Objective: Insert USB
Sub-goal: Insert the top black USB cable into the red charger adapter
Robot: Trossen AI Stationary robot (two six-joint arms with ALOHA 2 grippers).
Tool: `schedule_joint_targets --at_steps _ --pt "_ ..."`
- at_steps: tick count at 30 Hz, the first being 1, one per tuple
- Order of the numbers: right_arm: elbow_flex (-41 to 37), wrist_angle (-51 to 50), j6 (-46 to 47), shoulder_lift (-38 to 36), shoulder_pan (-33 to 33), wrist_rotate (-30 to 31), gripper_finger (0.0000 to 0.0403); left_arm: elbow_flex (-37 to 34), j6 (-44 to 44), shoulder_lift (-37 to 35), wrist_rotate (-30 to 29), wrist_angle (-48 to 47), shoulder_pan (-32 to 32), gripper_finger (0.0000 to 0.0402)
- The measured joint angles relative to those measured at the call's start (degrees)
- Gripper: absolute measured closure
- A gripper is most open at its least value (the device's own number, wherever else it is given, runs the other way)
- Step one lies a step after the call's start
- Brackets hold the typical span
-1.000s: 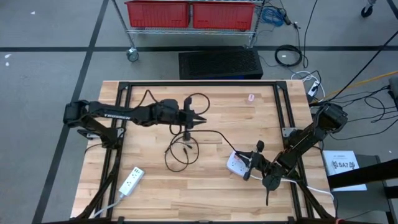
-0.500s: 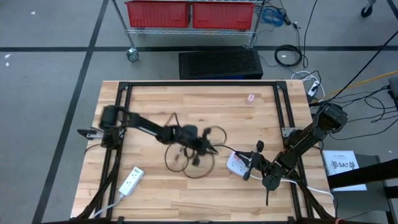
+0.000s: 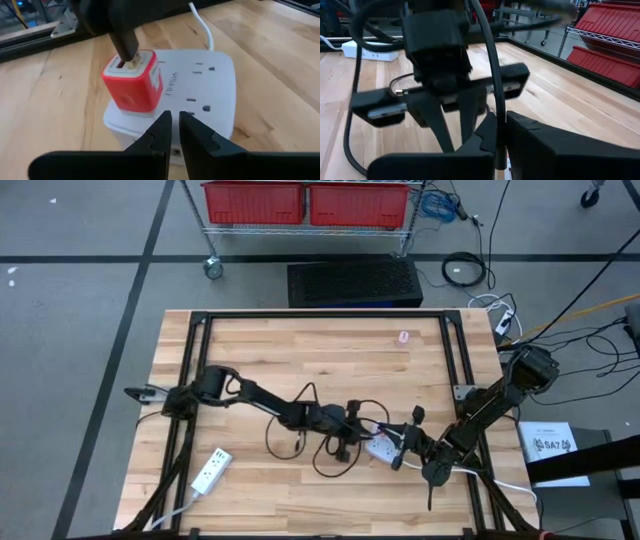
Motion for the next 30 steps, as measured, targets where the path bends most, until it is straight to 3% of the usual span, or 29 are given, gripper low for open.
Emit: schedule_joint_targets --at_steps 8,13,19,30 --pt "-0.02 -0.01 -0.01 0.00 0.23 0.26 0.0403 0.76 -1.97 1.02 -1.62 0.05 0.18 0.0359" --pt "-0.14 -0.98 0.09 0.09 3.00 3.69 0.0403 0.76 -3.05 1.02 -2.02 -0.19 0.43 0.0361" --pt "-0.02 -6.15 7.10 0.04 4.10 5.20 0.0403 0.76 -3.02 1.06 -2.29 -0.48 0.44 0.0394" --pt "-0.02 -9.39 11.74 0.09 2.64 2.56 0.0403 0.68 -2.98 1.12 -2.62 -0.57 0.50 0.0392"
